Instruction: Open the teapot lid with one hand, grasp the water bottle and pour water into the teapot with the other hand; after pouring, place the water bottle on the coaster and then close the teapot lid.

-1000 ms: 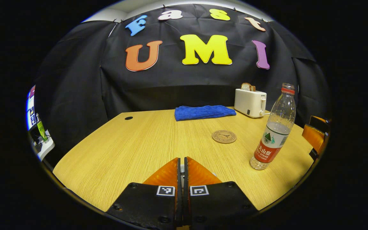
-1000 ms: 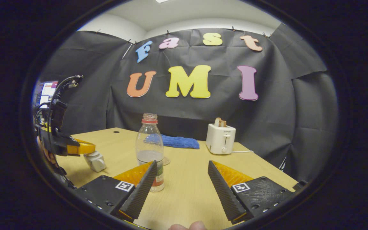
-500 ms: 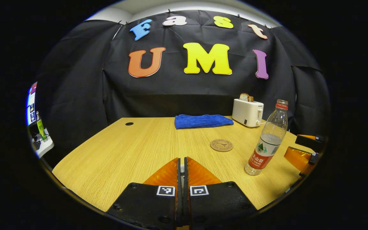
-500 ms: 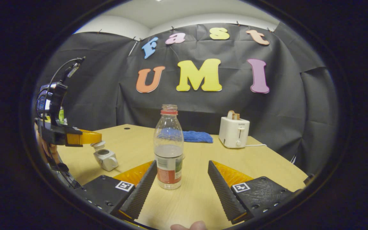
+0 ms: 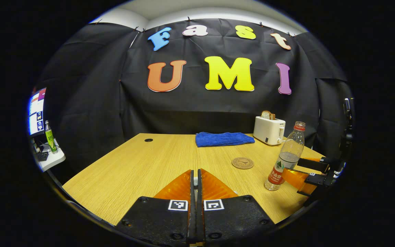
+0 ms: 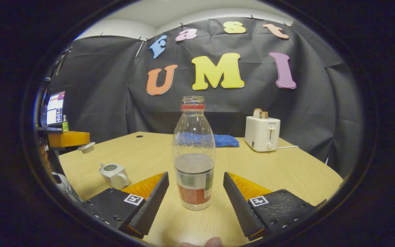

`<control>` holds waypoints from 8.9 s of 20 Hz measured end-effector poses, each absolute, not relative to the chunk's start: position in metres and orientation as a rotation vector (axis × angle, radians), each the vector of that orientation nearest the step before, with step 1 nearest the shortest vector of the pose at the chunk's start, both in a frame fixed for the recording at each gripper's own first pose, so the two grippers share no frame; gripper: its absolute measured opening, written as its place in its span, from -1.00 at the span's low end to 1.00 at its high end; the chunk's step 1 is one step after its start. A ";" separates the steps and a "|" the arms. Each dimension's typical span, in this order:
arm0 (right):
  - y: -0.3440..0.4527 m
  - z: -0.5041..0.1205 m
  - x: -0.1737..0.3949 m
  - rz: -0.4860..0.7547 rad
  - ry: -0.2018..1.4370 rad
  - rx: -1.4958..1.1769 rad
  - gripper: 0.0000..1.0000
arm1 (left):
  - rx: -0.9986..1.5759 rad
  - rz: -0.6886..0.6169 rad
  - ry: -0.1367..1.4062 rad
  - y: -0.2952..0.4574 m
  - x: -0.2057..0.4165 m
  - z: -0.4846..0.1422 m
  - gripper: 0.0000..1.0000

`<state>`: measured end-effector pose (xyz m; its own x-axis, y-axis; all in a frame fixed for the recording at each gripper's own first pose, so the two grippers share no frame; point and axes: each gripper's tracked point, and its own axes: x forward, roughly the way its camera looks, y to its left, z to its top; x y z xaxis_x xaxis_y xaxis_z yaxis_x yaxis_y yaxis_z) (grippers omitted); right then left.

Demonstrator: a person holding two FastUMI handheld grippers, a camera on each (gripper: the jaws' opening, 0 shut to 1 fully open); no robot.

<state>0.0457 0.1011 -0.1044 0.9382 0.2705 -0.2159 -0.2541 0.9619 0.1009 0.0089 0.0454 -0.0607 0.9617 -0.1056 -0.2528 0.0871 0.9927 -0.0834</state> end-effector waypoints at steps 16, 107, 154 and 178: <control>0.118 -0.085 0.057 0.252 0.192 -0.084 0.43 | -0.107 -0.085 0.239 0.062 0.003 -0.068 -0.94; 0.233 -0.035 0.085 0.187 -0.418 -2.009 0.43 | -0.187 -0.116 0.208 0.114 -0.007 -0.092 -0.94; 0.165 -0.060 0.219 0.371 0.195 -0.035 0.45 | -0.126 -0.078 0.175 0.086 -0.002 -0.070 -0.94; 0.155 -0.089 0.229 0.345 0.292 0.021 0.88 | -0.097 -0.065 0.186 0.083 0.002 -0.070 -0.94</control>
